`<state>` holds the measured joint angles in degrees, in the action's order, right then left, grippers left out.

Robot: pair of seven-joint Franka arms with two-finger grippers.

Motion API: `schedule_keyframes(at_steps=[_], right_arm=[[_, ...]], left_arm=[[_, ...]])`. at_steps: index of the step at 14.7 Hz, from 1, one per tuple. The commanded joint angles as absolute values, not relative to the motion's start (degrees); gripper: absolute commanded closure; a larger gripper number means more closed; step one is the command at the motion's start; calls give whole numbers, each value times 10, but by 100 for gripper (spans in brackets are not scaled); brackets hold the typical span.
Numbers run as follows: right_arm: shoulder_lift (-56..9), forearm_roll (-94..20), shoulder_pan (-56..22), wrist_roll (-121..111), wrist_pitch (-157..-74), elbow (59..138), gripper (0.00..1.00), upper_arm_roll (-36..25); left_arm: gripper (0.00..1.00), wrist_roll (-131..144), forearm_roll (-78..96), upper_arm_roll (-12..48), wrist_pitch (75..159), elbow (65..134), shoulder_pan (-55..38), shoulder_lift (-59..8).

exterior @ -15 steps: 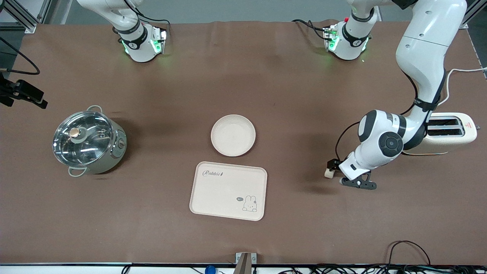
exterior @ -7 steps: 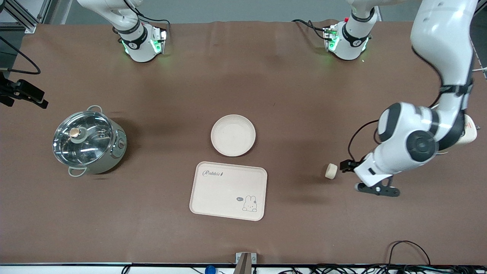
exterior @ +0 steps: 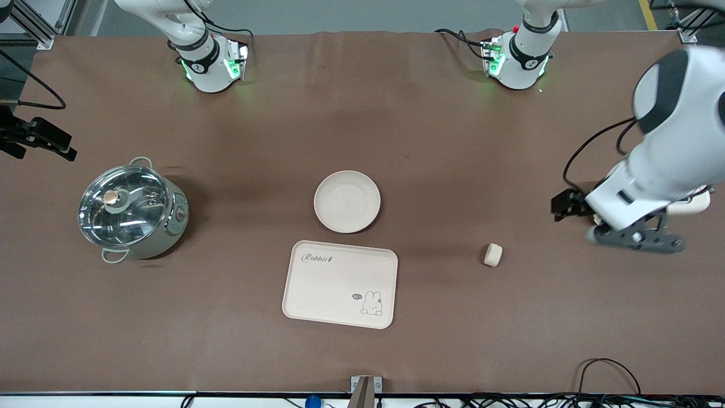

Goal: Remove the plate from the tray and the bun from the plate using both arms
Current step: 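Open the left gripper to release the bun and raise it away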

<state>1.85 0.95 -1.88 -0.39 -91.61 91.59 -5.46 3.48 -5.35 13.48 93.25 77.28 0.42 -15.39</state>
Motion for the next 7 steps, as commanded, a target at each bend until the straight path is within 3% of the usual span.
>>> schedule_keyframes(at_steps=[1,7], right_arm=[[19,9,-17,-1,-909,910,0,-51],[19,8,-19,-4,-905,911,0,-51]], left_arm=[[0,18,-11,67,896,836,-30,-42],[0,26,-18,18,975,1013,-65,101]])
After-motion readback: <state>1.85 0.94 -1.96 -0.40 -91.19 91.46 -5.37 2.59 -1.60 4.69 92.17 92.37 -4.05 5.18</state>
